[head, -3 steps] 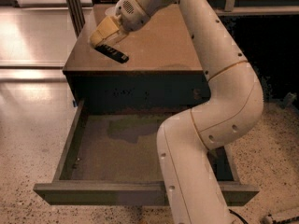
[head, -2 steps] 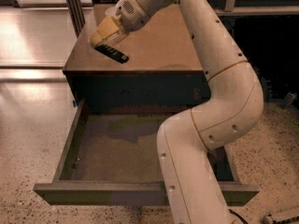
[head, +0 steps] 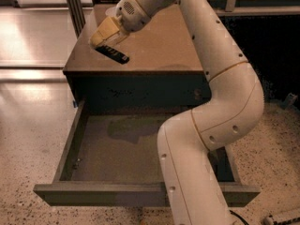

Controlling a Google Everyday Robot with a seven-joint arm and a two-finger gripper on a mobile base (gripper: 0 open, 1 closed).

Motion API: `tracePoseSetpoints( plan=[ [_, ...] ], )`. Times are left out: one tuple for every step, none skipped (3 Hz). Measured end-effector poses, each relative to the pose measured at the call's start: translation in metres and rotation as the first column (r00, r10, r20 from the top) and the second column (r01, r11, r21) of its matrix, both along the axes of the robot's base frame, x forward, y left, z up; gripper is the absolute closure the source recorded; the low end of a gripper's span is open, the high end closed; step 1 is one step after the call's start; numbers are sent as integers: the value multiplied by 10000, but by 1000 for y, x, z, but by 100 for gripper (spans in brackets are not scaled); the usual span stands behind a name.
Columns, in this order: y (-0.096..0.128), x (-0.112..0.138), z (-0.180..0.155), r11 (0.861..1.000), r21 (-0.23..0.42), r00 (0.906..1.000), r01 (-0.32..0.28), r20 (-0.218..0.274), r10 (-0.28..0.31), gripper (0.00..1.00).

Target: Place rxbar chocolate into top drawer

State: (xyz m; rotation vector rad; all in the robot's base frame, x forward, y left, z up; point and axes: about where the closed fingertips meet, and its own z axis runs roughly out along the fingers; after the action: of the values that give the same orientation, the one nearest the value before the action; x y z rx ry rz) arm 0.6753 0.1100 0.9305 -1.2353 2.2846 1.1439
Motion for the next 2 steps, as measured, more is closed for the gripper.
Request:
tracePoseSetpoints(
  plan=[
    [0, 0, 0, 10000, 0, 10000, 0, 0, 0, 38],
    [0, 0, 0, 10000, 0, 10000, 0, 0, 0, 15]
  ],
)
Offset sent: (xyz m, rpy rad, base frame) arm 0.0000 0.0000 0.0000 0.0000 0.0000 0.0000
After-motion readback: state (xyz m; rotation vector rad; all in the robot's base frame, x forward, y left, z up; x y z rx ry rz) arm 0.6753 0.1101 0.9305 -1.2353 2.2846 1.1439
